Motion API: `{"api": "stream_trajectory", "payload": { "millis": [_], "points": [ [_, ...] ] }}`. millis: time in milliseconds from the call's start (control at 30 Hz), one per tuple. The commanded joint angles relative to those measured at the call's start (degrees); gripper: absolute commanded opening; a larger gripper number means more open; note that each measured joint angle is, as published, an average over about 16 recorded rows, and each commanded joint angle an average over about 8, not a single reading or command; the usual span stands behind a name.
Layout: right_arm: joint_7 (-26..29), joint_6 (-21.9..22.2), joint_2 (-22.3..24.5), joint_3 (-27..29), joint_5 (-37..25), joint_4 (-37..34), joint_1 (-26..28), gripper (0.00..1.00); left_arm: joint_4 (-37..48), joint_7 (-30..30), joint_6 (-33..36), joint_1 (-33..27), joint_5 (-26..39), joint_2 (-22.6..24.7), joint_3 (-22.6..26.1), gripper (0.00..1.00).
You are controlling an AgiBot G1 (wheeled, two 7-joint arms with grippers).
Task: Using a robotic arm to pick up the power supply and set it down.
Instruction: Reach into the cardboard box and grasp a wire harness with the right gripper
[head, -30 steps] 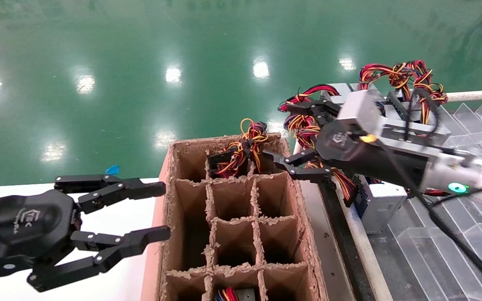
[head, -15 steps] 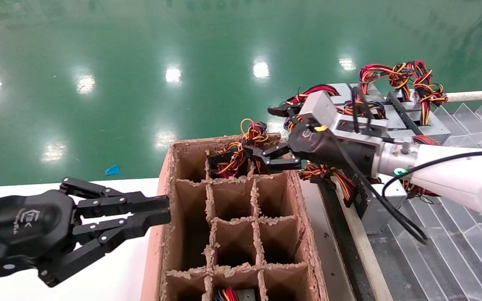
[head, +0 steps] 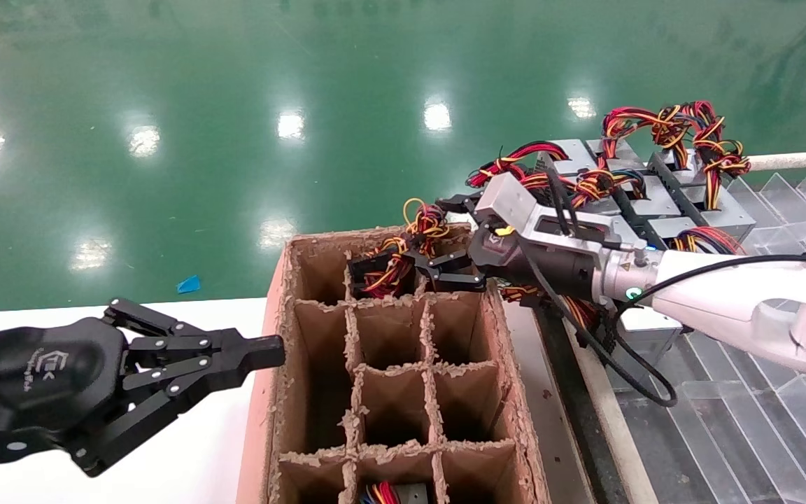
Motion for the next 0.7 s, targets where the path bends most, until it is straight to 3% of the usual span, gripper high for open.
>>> {"api": "stream_trajectory", "payload": {
  "millis": [33, 700],
  "points": [
    [-1.35, 0.49, -0.48, 0.01, -0.05, -1.37, 0.22, 0.0, 0.0, 0.0, 0.0, 0.0, 0.0, 0.0, 0.0, 0.0],
    [-6.45, 0.0, -1.34, -0.63, -1.08, -5.93, 1.85, 0.0, 0.0, 0.0, 0.0, 0.0, 0.0, 0.0, 0.0, 0.0]
  ]
}}
